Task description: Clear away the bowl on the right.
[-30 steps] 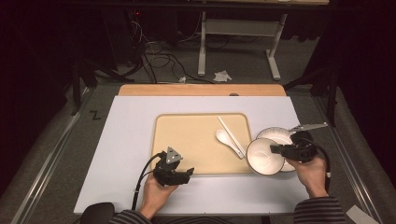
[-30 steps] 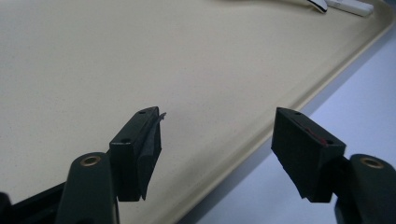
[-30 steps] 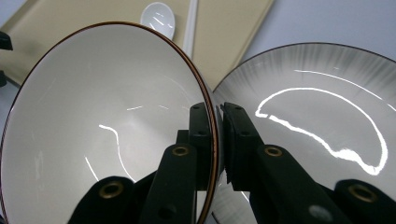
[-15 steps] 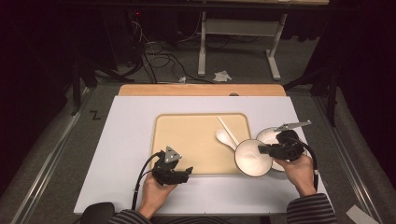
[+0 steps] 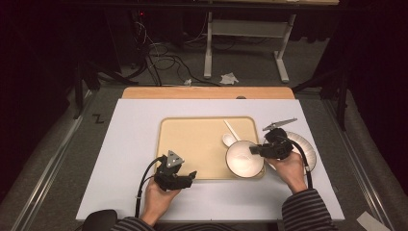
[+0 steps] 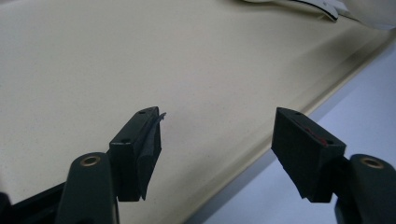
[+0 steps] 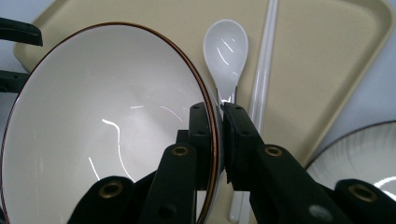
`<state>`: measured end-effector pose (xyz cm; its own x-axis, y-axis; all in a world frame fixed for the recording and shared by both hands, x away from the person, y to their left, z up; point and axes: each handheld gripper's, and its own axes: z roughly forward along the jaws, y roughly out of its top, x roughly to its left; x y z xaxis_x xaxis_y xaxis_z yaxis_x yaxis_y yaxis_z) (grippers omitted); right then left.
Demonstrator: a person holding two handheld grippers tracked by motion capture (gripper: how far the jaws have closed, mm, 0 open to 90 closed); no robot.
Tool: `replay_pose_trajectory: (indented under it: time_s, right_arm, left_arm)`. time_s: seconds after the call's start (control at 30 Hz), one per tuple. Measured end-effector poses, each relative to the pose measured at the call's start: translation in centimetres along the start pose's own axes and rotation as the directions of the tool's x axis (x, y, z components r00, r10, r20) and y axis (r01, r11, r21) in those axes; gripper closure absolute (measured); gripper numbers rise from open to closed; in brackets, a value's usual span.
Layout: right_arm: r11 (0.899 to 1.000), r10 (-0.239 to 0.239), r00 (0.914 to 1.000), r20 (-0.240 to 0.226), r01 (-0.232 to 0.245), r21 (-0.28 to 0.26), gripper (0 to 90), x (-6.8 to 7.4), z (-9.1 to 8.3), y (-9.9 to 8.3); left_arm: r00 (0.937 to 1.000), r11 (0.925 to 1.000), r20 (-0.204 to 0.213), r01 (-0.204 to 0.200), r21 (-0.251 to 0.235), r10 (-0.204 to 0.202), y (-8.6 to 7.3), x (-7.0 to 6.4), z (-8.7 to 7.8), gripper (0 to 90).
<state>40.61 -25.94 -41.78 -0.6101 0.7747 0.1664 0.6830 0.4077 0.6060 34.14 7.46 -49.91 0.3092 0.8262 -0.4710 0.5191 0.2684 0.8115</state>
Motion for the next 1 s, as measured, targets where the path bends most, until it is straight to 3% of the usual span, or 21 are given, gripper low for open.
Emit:
replay_pose_trajectory:
  time_s: [0.63, 1.0]
  right_arm:
    - [0.998, -0.046, 0.9974, -0.055, 0.048, 0.047, 84.2, 2.5, 4.9, 3.9]
    - [0.995, -0.078, 0.9951, -0.062, 0.081, 0.057, 84.2, 3.3, 7.3, 6.1]
  left_arm:
    - [0.9996, 0.9997, -0.023, 0.017, -0.017, -0.017, 0.3, 0.6, -0.7, 33.2]
    - [0.9971, 0.9976, -0.054, 0.051, -0.046, -0.053, 0.4, 1.3, -1.7, 33.2]
